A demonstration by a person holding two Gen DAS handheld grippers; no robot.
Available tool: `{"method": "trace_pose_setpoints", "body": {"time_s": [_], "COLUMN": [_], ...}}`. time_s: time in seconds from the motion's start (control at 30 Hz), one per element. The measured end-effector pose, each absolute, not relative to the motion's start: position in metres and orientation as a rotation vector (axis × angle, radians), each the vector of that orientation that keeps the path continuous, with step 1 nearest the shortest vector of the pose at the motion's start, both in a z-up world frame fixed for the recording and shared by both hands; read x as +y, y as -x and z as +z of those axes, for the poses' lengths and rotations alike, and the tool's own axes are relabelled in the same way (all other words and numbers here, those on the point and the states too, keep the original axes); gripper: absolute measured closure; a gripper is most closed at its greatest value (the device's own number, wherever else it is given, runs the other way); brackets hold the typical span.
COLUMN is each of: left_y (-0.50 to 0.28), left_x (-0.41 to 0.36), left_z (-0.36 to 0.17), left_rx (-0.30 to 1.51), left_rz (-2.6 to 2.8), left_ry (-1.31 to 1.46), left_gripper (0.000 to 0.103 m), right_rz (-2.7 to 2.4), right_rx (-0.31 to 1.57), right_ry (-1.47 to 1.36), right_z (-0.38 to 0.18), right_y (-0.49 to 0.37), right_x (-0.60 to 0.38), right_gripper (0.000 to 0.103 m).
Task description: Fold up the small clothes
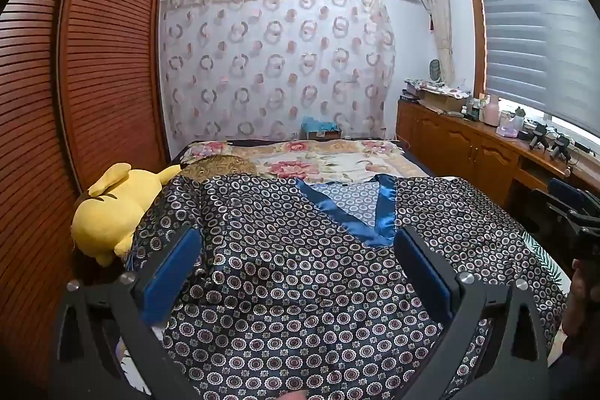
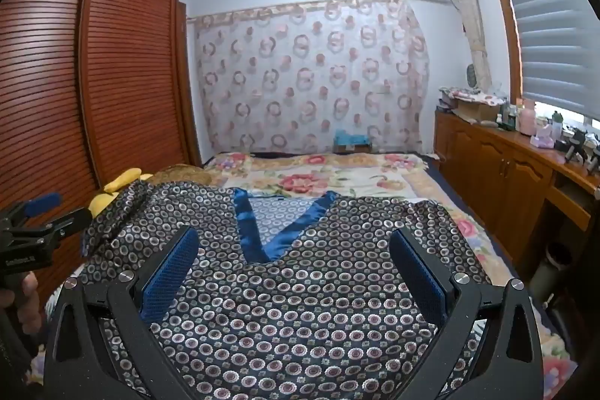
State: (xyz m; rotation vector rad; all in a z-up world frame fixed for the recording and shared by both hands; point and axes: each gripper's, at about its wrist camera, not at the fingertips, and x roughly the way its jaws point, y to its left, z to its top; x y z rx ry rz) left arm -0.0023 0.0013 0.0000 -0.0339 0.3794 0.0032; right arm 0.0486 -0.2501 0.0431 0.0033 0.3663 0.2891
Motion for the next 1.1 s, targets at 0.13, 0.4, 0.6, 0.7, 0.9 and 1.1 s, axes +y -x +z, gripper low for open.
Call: {"method": "trace_pose_setpoints", "body": {"time_s": [0.13, 0.4, 0.6, 0.7, 0.9, 1.1], "left_y": [0.0011, -0.0017, 0.0, -0.0002, -0.0002, 0.0], "left_x": [0.0013, 0.001, 0.0008, 0.0006, 0.0013, 0.0009], "left_z": [0.0001, -0.0041, -0.0024, -0.0021, -0.0023, -0.0024], "left_rx": [0.393, 0.393, 0.394, 0.394, 0.393, 0.393], "left_rz": [0.003, 0.005, 0.007, 0.007, 0.007, 0.007], "left_ry": [0.028, 0.026, 0.025, 0.025, 0.025, 0.024], "left_gripper": [0.0, 0.0, 0.0, 0.0, 0.0, 0.0], "right_rz": [0.288, 0.289, 0.289, 0.289, 0.289, 0.29], "right_rx": [0.362, 0.359, 0.359, 0.359, 0.359, 0.359], "right_ry": [-0.007, -0.012, -0.013, -0.015, -0.015, -0.017], "right_z": [0.0429, 0.0434, 0.0431, 0.0431, 0.0431, 0.0431], "right_y": [-0.0487, -0.0494, -0.0481, -0.0482, -0.0484, -0.0484], "right_x": [-0.2507, -0.2483, -0.2473, -0.2477, -0.247, -0.2486], "right_gripper": [0.0, 0.0, 0.0, 0.0, 0.0, 0.0]}}
